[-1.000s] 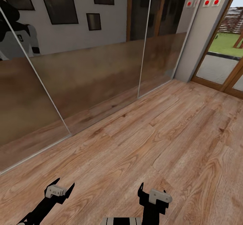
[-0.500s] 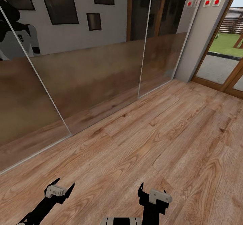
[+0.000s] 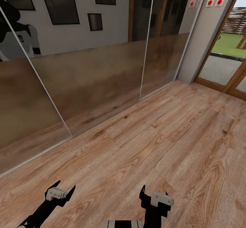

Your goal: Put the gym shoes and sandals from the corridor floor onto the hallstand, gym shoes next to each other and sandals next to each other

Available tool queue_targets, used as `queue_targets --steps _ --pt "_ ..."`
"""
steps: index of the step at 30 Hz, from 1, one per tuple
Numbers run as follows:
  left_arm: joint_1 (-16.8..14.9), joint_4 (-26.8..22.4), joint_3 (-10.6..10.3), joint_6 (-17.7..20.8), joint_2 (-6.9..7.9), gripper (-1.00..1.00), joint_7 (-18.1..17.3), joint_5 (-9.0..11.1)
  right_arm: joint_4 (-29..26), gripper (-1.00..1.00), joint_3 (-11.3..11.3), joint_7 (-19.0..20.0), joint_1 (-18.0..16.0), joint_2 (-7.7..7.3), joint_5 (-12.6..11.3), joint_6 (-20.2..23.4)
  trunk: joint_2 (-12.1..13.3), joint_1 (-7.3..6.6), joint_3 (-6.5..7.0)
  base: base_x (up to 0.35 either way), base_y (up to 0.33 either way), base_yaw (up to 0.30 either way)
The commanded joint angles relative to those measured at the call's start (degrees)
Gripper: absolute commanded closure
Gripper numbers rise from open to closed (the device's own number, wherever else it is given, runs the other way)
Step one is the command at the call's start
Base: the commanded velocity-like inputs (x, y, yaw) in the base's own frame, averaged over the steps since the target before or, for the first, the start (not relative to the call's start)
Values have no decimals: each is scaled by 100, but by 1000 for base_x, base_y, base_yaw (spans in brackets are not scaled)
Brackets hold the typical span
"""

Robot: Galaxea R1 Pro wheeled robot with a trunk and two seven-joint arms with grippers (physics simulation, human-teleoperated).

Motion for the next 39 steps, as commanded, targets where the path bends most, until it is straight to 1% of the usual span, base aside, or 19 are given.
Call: queue_targets --steps 1,11,29,39 --pt "-5 -3 23 -28 -2 -100 -21 -48 -5 -100 11 -28 -6 -2 -30 -6 -2 -1 -4 95 0 1" --pt "-7 -3 23 -32 -3 -100 -24 -48 -5 -100 11 -28 -6 -2 -30 -6 -2 -1 -4 105 0 0" --pt "-6 -3 23 -28 -3 -100 -22 -48 -5 -100 11 -28 -6 -2 -30 -6 -2 -1 -4 25 0 0" --pt "-6 -3 23 -28 1 -100 -23 -48 -5 -100 11 -28 -6 -2 -30 -6 -2 -1 -4 176 0 0"
